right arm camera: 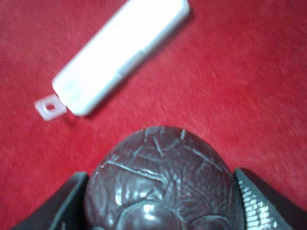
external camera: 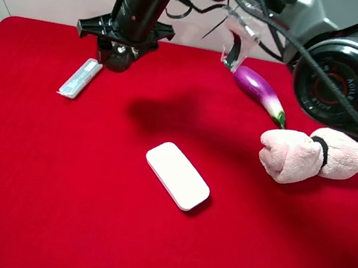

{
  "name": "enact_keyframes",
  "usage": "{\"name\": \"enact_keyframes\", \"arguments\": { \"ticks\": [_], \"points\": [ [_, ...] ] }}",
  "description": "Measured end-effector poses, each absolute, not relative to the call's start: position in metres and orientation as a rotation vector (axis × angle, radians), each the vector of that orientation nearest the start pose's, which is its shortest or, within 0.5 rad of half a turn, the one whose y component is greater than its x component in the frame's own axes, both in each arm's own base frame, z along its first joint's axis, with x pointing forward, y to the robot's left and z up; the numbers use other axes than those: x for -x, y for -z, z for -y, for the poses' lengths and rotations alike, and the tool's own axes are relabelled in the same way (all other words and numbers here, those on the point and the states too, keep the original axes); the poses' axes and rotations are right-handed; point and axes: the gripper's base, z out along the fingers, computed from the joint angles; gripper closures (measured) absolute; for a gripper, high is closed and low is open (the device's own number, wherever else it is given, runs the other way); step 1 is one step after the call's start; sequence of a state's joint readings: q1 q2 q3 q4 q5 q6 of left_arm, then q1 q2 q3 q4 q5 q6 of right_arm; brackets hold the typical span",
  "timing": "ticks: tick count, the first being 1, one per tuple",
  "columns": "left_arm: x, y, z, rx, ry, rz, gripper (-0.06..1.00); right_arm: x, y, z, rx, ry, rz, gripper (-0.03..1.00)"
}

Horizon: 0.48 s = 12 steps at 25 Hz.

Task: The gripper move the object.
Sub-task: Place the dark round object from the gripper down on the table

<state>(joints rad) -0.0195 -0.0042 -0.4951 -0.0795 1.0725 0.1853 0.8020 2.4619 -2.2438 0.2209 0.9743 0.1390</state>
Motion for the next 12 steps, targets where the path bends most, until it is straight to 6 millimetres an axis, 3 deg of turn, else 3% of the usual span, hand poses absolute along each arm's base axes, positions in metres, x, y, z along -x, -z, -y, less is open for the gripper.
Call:
{"name": "enact_keyframes", "arguments": {
  "ticks": [10,12],
  "points": [
    [0.006,-0.275,0.006,-0.214,-0.007,-2.043,-0.05,-0.366,-0.156,-0.416,0.789,-0.620,-2.516,0.52],
    [0.006,-0.275,0.006,-0.214,-0.007,-2.043,-0.05,-0.367,-0.144,-0.420,0.799,-0.618,-2.504,0.52]
  ]
}}
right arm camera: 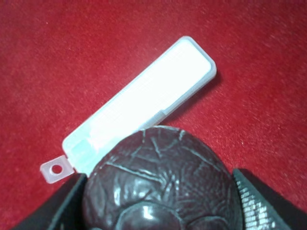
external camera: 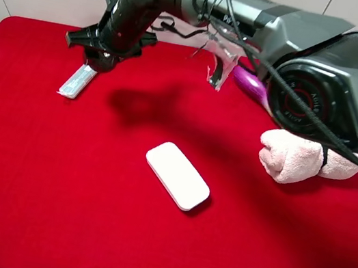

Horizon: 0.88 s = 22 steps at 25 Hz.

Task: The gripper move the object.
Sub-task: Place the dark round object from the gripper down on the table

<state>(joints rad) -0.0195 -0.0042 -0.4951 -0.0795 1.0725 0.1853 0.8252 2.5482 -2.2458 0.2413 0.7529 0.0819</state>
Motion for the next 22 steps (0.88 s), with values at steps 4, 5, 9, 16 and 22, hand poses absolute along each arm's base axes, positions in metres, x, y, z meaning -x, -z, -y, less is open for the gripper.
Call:
{"name": "enact_keyframes", "arguments": {
  "ticks": [4,5,9,16,22],
  "points": [
    [0.006,-0.275,0.006,-0.214,-0.007,-2.043,-0.05,-0.370,-0.131,-0.421,0.820,-0.608,-2.480,0.52],
    [0.006,-0.275,0.006,-0.214,-0.007,-2.043,-0.05,-0.370,-0.131,-0.421,0.820,-0.608,-2.480,0.52],
    [0.006,-0.275,0.006,-0.214,-0.009,-2.043,-0.05,-0.372,-0.120,-0.422,0.824,-0.596,-2.467,0.52],
    [0.006,-0.275,0.006,-0.214,-0.011,-2.043,-0.05,-0.374,-0.098,-0.423,0.867,-0.554,-2.454,0.52],
    [0.006,-0.275,0.006,-0.214,-0.011,-2.043,-0.05,-0.375,-0.096,-0.422,0.897,-0.533,-2.445,0.52]
  ]
}}
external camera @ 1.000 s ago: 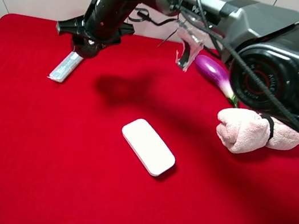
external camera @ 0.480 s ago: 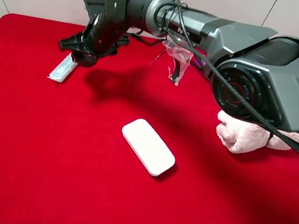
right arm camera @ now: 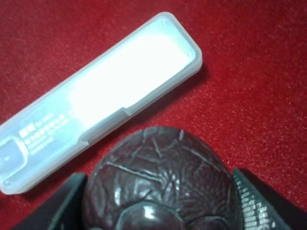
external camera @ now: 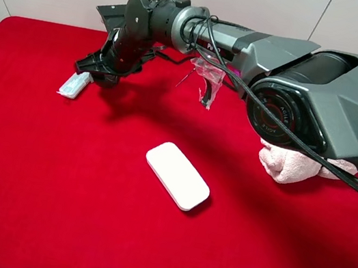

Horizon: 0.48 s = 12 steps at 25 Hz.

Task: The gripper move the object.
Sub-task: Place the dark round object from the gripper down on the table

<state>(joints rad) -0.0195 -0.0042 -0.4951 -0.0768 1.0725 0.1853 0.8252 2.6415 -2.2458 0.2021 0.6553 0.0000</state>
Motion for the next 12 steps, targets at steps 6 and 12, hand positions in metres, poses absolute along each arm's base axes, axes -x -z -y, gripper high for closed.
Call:
{"name": "enact_keyframes", "arguments": {
  "ticks": [6,12],
  "points": [
    [0.0057,-0.2751,0.0060,-0.214,-0.011,-2.043,-0.05,-0.3739,-0.0946,-0.4207,0.914,-0.514,-2.455,0.52],
    [0.0057,-0.2751,0.0060,-0.214,-0.011,-2.043,-0.05,-0.3738,-0.0943,-0.4202,0.919,-0.507,-2.458,0.52]
  ]
}}
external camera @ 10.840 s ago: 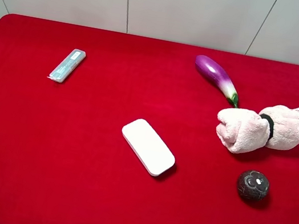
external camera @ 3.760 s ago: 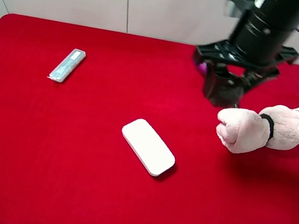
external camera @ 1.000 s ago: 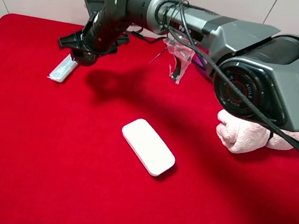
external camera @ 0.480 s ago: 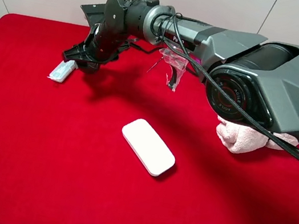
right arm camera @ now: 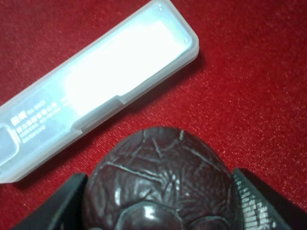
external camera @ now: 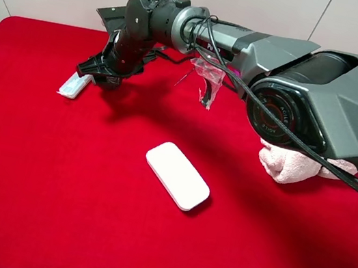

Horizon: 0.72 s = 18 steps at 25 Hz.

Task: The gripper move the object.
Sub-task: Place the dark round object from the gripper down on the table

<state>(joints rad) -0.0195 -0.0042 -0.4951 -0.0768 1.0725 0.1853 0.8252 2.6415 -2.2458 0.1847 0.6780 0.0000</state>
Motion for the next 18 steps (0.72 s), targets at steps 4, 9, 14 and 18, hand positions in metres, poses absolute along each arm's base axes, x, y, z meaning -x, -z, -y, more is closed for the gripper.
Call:
{"name": "enact_keyframes", "arguments": {
  "ticks": [4,9,14,18],
  "points": [
    [0.006,-0.275,0.006,-0.214,-0.011,-2.043,-0.05,-0.374,-0.094,-0.420,0.921,-0.505,-2.458,0.40],
    [0.006,-0.275,0.006,-0.214,-0.011,-2.043,-0.05,-0.374,-0.094,-0.420,0.923,-0.503,-2.457,0.33],
    [0.006,-0.275,0.006,-0.214,-0.011,-2.043,-0.05,-0.374,-0.099,-0.420,0.933,-0.496,-2.462,0.32],
    [0.006,-0.275,0.006,-0.214,-0.011,-2.043,-0.05,-0.373,-0.108,-0.419,0.966,-0.476,-2.491,0.31]
  ]
}}
